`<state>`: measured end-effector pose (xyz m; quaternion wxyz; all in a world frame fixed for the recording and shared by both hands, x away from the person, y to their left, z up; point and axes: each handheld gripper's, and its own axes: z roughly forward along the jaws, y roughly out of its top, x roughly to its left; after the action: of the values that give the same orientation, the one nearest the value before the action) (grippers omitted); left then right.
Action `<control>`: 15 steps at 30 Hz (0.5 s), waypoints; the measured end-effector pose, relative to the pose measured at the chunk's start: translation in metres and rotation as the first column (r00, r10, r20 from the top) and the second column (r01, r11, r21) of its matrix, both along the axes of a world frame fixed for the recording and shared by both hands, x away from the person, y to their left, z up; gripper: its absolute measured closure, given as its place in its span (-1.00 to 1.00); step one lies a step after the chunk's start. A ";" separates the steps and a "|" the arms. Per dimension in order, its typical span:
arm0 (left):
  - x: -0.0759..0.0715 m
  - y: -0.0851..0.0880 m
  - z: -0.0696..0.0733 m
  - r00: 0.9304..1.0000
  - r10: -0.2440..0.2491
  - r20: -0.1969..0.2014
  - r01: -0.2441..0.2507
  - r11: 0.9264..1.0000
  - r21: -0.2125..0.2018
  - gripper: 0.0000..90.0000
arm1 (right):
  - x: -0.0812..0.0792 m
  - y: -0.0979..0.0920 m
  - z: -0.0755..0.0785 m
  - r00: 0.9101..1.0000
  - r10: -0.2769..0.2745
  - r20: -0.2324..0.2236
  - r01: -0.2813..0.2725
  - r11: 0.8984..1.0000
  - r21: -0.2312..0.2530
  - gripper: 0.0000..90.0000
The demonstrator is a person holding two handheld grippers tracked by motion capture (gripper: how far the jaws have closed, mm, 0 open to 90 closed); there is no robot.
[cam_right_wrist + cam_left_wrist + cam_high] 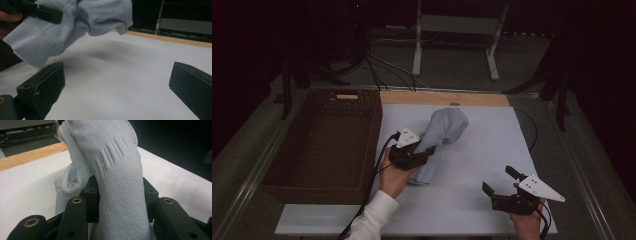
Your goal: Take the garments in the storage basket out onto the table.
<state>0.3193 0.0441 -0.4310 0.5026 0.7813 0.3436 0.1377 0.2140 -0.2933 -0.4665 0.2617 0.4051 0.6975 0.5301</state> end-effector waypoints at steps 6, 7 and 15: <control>0.003 -0.006 -0.005 1.000 -0.001 -0.016 0.001 1.000 0.006 0.35 | 0.000 0.000 0.000 1.000 0.002 0.000 -0.002 1.000 -0.001 -0.99; 0.004 -0.007 -0.006 1.000 0.000 -0.018 0.001 1.000 0.007 0.35 | 0.000 0.000 0.000 1.000 0.002 0.000 -0.002 1.000 -0.001 -0.99; 0.007 -0.012 -0.016 0.998 -0.004 -0.055 0.005 1.000 0.018 0.32 | 0.000 0.000 0.000 1.000 0.003 0.000 -0.003 1.000 0.000 -0.99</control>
<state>0.3265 0.0320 -0.4471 0.4860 0.7902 0.3543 0.1182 0.2142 -0.2931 -0.4667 0.2610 0.4042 0.6981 0.5303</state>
